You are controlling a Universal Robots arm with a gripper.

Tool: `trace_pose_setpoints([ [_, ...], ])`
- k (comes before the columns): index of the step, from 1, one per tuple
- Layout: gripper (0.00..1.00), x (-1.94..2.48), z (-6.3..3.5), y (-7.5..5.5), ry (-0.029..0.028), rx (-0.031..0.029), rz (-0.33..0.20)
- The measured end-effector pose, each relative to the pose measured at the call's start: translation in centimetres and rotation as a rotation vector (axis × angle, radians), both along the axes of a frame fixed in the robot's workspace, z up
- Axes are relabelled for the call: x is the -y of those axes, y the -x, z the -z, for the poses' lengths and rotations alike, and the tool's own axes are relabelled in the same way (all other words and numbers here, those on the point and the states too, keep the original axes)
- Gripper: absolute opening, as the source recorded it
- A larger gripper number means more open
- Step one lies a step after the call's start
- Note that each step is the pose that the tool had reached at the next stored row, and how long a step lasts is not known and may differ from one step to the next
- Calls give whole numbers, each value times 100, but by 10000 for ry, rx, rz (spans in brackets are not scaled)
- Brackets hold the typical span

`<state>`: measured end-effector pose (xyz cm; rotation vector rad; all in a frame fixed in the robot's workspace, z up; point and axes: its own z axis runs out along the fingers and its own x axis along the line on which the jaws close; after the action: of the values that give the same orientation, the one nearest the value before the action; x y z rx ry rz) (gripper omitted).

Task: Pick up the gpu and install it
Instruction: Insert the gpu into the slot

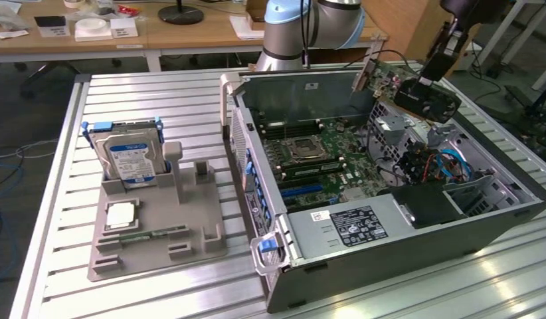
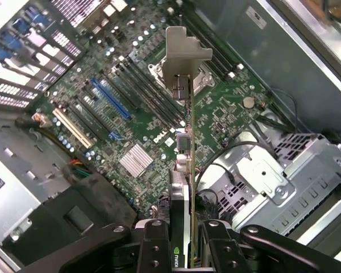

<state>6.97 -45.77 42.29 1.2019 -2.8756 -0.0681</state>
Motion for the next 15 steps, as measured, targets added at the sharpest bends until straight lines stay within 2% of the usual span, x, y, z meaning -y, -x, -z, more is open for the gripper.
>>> trace_pose_setpoints([
  [3,27,0,0,0,1,0,-212],
  [12,27,0,0,0,1,1,-221],
  [15,27,0,1,0,0,0,-395],
])
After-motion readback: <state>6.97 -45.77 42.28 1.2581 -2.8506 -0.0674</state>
